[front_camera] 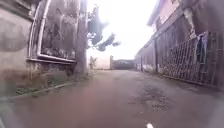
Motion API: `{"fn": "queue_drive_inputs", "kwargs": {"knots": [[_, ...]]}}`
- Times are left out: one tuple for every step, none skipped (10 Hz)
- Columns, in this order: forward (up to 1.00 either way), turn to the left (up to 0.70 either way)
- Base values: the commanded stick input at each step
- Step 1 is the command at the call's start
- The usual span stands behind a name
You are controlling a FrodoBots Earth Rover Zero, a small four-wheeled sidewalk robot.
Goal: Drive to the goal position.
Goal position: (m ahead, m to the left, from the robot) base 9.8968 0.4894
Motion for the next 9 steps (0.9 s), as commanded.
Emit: {"fn": "queue_drive_inputs", "kwargs": {"knots": [[1.00,-0.28],[1.00,-0.40],[1.00,-0.40],[1.00,-0.29],[1.00,-0.01],[1.00,0.00],[1.00,0.00],[1.00,0.00],[1.00,0.00]]}}
